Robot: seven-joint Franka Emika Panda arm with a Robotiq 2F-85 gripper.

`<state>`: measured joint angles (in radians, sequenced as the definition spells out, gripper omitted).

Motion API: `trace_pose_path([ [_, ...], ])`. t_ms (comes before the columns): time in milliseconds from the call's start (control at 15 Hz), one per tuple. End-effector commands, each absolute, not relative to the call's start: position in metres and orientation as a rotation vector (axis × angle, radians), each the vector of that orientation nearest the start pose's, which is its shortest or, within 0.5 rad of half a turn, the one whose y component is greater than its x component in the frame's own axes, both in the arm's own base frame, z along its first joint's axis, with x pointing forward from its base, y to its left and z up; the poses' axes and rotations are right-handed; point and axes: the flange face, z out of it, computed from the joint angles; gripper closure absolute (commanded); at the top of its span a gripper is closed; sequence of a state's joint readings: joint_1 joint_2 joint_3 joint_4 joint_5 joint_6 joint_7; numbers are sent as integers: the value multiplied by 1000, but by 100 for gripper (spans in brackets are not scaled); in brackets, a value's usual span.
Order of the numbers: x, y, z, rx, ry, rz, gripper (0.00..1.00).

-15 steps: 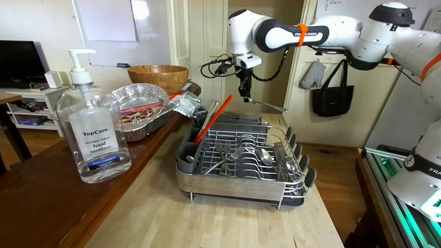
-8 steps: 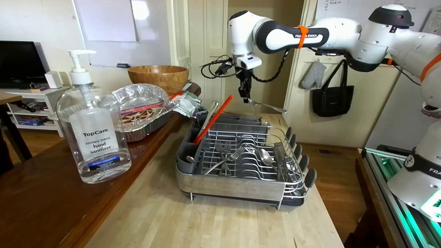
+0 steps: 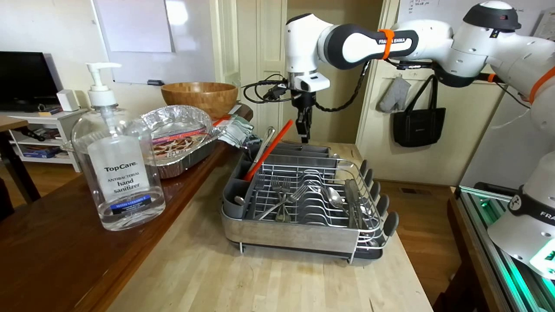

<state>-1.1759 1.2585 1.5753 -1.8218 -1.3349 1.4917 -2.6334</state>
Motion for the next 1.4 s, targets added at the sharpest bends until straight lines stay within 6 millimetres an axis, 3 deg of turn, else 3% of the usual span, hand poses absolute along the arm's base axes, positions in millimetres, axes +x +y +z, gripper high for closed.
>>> trace_pose_path([
  [0,610,-49,309,-188,3217,-224,70],
  [1133,610,-51,309,-182,3218,-221,70],
  [1200,610,-50,309,-179,3219,-232,45],
  [1267,610,-50,308,-179,3218,-206,70],
  [1333,611,-50,307,-173,3218,-200,64],
])
